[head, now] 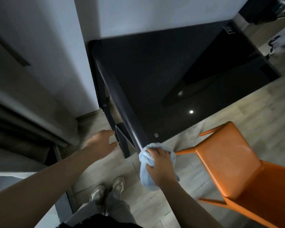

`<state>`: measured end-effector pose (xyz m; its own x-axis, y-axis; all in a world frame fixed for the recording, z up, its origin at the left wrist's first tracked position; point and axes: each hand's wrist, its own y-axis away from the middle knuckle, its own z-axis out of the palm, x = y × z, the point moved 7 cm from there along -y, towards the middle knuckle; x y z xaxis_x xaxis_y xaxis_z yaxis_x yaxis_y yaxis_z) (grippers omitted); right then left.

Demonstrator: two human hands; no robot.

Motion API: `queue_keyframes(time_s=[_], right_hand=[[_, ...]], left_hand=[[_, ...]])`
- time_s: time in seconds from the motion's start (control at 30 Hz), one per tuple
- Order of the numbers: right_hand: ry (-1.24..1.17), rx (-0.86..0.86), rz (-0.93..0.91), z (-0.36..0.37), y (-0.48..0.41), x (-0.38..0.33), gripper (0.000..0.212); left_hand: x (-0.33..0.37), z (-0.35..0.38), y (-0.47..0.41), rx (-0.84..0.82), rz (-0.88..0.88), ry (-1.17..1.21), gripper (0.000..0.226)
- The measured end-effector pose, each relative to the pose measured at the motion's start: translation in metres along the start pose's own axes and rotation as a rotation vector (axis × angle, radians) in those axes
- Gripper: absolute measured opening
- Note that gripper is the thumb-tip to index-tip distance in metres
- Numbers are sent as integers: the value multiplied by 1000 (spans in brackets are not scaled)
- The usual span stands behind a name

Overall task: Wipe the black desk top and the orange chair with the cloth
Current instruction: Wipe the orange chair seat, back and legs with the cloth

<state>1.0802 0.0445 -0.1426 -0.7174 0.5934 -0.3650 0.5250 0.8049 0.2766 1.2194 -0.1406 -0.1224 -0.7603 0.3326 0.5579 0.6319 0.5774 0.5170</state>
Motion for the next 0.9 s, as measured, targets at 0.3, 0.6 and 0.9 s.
queue_keyframes(time_s=[0.3,0.6,0.9], right_hand=[[-57,278,298,-55,97,7,31],[-168,477,500,-92,172,26,38],[-191,617,685,-133,239,83,44]], left_hand=[[28,10,37,-164,179,-158,52],[99,45,68,-344,371,-215,31],[208,98,99,-438,592,-308,50]])
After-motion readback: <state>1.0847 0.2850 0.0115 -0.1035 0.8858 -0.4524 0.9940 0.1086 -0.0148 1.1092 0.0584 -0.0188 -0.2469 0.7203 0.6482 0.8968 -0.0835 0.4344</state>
